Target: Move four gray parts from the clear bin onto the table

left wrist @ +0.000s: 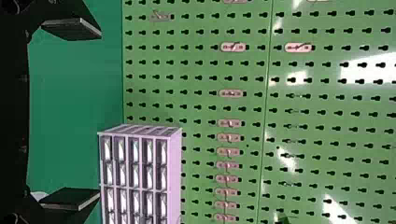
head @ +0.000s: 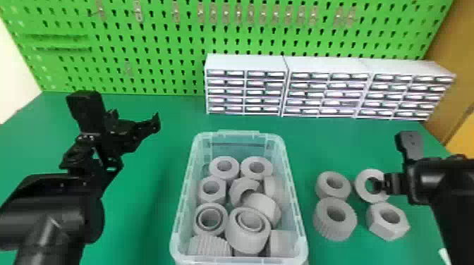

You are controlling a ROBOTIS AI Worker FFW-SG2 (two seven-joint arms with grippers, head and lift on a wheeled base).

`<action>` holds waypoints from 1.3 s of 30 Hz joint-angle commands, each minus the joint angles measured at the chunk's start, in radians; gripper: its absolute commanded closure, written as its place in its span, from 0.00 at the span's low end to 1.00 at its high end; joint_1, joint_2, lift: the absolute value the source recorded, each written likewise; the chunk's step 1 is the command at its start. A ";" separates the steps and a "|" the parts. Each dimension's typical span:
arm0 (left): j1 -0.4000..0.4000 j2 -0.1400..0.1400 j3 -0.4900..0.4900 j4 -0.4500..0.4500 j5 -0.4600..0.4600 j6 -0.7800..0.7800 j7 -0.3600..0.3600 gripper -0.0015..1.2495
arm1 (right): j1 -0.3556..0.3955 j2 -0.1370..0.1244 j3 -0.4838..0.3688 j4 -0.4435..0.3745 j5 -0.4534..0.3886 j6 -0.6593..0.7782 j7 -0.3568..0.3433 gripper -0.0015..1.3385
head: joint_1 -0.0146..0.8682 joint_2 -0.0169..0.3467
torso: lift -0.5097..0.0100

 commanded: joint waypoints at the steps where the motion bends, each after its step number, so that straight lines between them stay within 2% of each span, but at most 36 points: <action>1: 0.000 0.000 0.001 0.000 0.000 0.000 0.000 0.08 | -0.001 -0.002 0.009 0.001 0.007 0.000 0.000 0.78 | 0.79 0.12 | 0.89; 5: 0.000 0.000 0.000 0.000 0.000 0.000 0.000 0.08 | -0.002 -0.003 0.024 -0.001 0.018 0.000 -0.002 0.76 | 0.79 0.12 | 0.89; 8: 0.002 0.000 0.003 0.000 0.000 0.000 0.000 0.08 | -0.005 -0.003 0.038 -0.002 0.030 0.000 -0.004 0.63 | 0.79 0.12 | 0.89; 11: 0.002 0.000 0.003 0.000 0.000 0.000 0.000 0.08 | -0.005 -0.003 0.039 -0.002 0.030 -0.003 -0.004 0.56 | 0.79 0.12 | 0.89; 20: 0.002 0.000 0.003 0.000 0.002 0.000 0.000 0.08 | -0.005 -0.003 0.042 -0.005 0.030 -0.005 -0.007 0.48 | 0.79 0.12 | 0.89; 28: 0.002 0.000 0.004 0.000 0.002 0.000 0.000 0.08 | -0.004 -0.003 0.052 -0.013 0.028 -0.006 -0.008 0.48 | 0.79 0.12 | 0.89; 32: 0.005 0.000 0.004 0.000 0.002 0.000 0.000 0.08 | -0.001 -0.005 0.070 -0.051 0.031 -0.005 -0.008 0.45 | 0.79 0.12 | 0.89; 35: 0.006 0.000 0.006 0.000 0.002 0.000 0.000 0.08 | 0.007 -0.008 0.099 -0.111 0.031 0.000 -0.010 0.40 | 0.79 0.12 | 0.89; 39: 0.006 0.000 0.006 0.000 0.002 0.000 0.000 0.08 | 0.012 -0.012 0.139 -0.188 0.022 0.012 -0.019 0.39 | 0.79 0.12 | 0.89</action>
